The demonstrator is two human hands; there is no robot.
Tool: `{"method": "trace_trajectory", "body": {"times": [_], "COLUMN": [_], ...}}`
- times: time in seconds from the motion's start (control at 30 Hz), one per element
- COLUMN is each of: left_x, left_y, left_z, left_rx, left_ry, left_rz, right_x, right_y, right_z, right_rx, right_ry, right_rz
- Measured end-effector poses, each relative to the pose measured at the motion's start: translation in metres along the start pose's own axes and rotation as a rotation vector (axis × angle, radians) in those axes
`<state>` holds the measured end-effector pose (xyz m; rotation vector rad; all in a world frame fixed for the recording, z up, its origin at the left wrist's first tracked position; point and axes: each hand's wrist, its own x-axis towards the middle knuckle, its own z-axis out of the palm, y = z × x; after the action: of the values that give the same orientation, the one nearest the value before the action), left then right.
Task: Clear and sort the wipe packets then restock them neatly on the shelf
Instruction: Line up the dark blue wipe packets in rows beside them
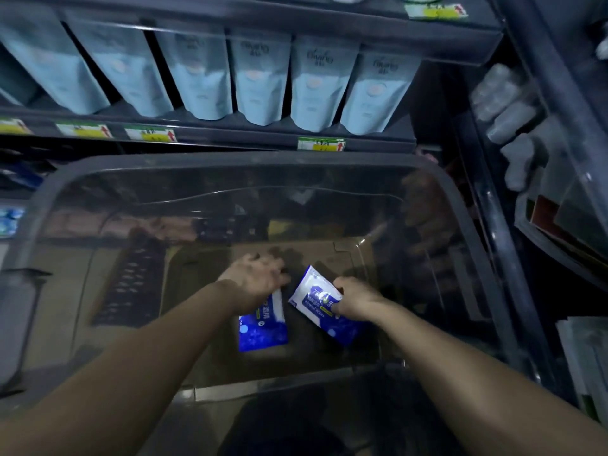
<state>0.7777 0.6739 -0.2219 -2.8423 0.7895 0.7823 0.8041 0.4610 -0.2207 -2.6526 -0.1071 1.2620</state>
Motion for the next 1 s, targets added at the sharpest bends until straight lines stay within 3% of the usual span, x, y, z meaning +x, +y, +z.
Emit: {"method": "trace_trajectory", "body": {"times": [0.07, 0.17, 0.27, 0.43, 0.57, 0.77, 1.0], "left_x": [0.003, 0.009, 0.012, 0.009, 0.008, -0.011, -0.073], "left_y": [0.002, -0.001, -0.008, -0.022, -0.029, -0.011, 0.061], "left_z": [0.013, 0.018, 0.019, 0.025, 0.008, -0.053, -0.146], "left_rx": [0.009, 0.075, 0.103, -0.392, -0.767, -1.086, -1.274], "left_ry": [-0.043, -0.009, -0.075, -0.218, -0.252, -0.007, 0.388], "left_rz": [0.071, 0.007, -0.049, -0.173, -0.171, -0.148, -0.112], "right_x": [0.003, 0.004, 0.003, -0.008, -0.031, -0.099, -0.207], "right_y": [0.001, 0.003, 0.001, -0.009, -0.011, -0.008, 0.036], "right_z": [0.003, 0.007, 0.007, -0.010, -0.027, -0.057, -0.057], "right_rx": [0.008, 0.035, 0.067, 0.075, 0.111, 0.251, 0.739], "right_ry": [-0.009, -0.004, 0.043, 0.143, 0.310, 0.703, 1.139], "right_rz": [-0.001, 0.001, -0.007, -0.023, -0.051, -0.139, -0.359]}}
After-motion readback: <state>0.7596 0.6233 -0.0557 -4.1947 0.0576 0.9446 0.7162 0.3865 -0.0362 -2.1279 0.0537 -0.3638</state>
